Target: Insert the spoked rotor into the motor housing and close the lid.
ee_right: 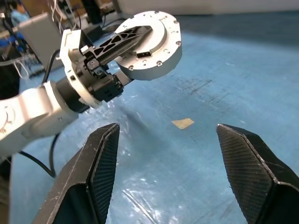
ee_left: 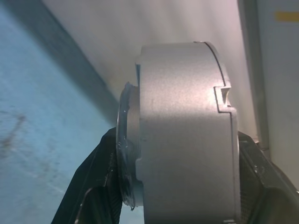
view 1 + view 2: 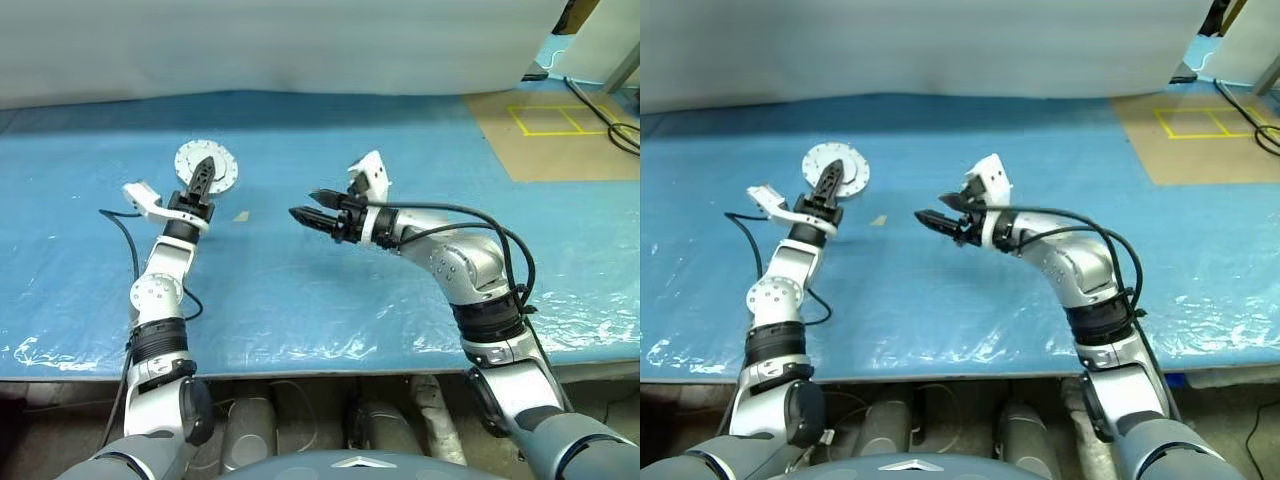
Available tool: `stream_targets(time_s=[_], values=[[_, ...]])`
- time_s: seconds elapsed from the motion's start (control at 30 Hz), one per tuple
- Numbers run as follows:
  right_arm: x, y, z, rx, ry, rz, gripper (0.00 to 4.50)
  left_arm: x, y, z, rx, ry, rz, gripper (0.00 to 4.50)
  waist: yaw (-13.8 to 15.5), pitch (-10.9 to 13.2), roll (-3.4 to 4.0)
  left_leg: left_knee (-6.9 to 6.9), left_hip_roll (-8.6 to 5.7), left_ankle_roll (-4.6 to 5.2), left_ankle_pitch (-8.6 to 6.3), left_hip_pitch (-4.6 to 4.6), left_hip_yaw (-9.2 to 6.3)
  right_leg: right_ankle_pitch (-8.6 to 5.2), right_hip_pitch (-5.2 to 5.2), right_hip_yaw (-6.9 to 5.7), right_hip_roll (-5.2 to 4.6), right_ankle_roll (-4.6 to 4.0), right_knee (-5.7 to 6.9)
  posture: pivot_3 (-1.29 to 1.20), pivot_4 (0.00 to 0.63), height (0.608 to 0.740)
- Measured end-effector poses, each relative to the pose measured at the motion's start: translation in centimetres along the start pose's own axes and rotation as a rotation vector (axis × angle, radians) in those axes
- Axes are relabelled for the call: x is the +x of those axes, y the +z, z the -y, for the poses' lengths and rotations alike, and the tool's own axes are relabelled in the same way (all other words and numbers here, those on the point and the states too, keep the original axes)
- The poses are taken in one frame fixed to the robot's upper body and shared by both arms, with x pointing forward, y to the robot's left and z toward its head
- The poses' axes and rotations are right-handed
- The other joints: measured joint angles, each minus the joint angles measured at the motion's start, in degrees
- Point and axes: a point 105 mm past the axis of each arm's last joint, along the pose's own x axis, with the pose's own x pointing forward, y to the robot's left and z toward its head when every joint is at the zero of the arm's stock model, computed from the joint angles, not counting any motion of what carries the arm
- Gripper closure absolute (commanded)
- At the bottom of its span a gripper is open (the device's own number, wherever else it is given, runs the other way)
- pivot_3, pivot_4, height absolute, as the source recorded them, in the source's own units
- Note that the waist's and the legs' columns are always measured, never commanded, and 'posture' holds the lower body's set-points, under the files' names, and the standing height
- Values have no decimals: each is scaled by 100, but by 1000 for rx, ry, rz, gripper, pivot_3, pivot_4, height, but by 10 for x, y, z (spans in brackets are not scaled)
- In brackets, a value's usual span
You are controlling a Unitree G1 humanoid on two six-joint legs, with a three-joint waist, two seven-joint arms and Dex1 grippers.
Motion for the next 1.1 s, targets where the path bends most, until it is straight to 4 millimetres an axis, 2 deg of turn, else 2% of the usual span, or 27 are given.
stream_targets(time_s=[0.33, 0.63, 0.7, 0.77, 0.83, 0.93, 1.1], values=[[-2, -1, 5, -98, -10, -15, 1071, -25, 26, -64, 17, 260, 106, 2035, -11, 6, -13, 11, 0, 1, 0, -1, -8, 4, 8, 2, 0, 1, 0, 0, 150, 740], [4, -11, 9, -79, -33, -44, 1071, -17, 27, -83, 52, 324, 107, 2035, 0, 17, -33, 23, 0, 1, 0, -2, -15, 7, 15, 0, -4, -4, 3, 0, 150, 740], [4, -13, 11, -79, -42, -52, 1036, -18, 24, -87, 67, 341, 83, 1331, -5, 17, -33, 22, 1, 1, 0, -2, -15, 7, 15, 0, -4, -4, 3, 0, 150, 740], [5, -14, 11, -78, -46, -54, 1036, -16, 27, -85, 90, 337, 78, 826, -6, 17, -33, 21, 1, 1, 0, 1, -15, 7, 15, 0, -3, -5, 5, 0, 150, 740], [7, -14, 10, -73, -45, -51, 1036, -15, 33, -85, 120, 345, 76, 120, -27, 17, -32, 21, 3, 1, 0, 7, -14, 8, 16, 0, -3, -8, 7, 0, 150, 740], [8, -16, 9, -64, -49, -50, 1036, -18, 48, -90, 172, 400, 97, 18, -48, 17, -32, 16, 5, 1, 0, 29, -13, 10, 29, 2, -2, -11, 6, 0, 150, 740], [7, -21, 12, -48, -70, -60, 1036, -45, 102, -108, 253, 523, 216, 18, -62, 17, -33, 11, 5, 1, 0, 32, -13, 10, 35, 1, -2, -11, 1, 0, 150, 740]])
